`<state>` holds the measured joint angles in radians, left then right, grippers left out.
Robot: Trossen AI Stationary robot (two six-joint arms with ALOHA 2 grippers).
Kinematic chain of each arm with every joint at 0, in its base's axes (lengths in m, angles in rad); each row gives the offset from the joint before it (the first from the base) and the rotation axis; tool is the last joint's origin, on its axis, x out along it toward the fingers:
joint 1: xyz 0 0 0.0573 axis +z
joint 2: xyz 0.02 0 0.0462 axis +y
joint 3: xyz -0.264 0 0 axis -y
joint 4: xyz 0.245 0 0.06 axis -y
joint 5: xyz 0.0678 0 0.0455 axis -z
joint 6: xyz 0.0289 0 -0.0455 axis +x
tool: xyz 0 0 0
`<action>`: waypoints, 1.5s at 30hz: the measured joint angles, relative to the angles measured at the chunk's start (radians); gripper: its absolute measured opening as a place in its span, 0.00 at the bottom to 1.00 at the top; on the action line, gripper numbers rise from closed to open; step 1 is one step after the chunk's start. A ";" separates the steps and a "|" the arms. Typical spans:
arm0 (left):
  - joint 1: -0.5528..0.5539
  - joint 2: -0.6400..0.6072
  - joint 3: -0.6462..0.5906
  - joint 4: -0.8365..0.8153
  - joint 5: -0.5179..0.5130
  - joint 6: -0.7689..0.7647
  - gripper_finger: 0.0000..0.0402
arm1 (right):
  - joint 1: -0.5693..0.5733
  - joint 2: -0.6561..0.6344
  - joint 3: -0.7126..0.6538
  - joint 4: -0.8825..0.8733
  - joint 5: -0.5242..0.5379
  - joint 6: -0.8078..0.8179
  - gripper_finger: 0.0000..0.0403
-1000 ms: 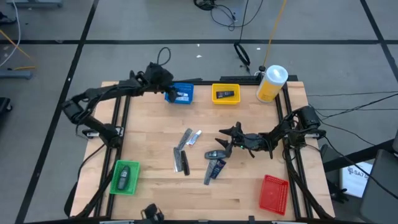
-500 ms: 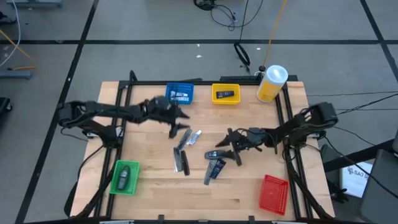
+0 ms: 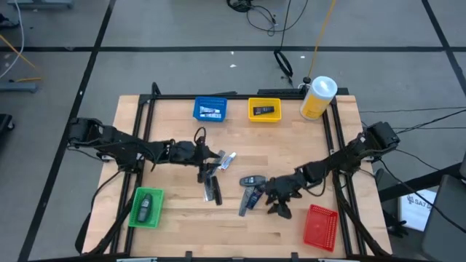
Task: Pick & Place Travel size toiletries
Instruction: Adjust the blue shave cream
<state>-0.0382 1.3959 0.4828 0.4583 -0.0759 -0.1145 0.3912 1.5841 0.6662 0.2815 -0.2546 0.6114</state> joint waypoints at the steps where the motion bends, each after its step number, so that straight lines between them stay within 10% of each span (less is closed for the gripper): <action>1: -0.006 0.002 0.000 -0.003 -0.018 -0.018 0.37 | 0.022 0.013 0.000 0.020 0.026 0.018 0.46; 15: -0.113 0.004 0.000 -0.005 -0.040 -0.151 0.34 | 0.185 0.256 0.191 0.125 0.362 0.010 0.32; 29: -0.160 0.004 0.000 0.027 -0.065 -0.127 0.32 | 0.038 0.116 0.196 -0.228 0.761 -0.093 0.28; 34: -0.177 0.004 0.000 0.060 -0.067 -0.113 0.32 | -0.047 0.113 0.195 -0.216 0.733 -0.203 0.28; 41: -0.242 0.005 0.000 0.130 -0.068 -0.050 0.32 | -0.005 0.053 0.198 -0.132 0.330 -0.231 0.28; 45: -0.260 0.005 0.001 0.144 -0.093 -0.042 0.32 | 0.028 0.071 0.193 -0.185 0.299 -0.164 0.28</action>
<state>-0.2983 1.4006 0.4835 0.6022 -0.1684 -0.1561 0.4191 1.6555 0.8594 0.0968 0.0446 0.4470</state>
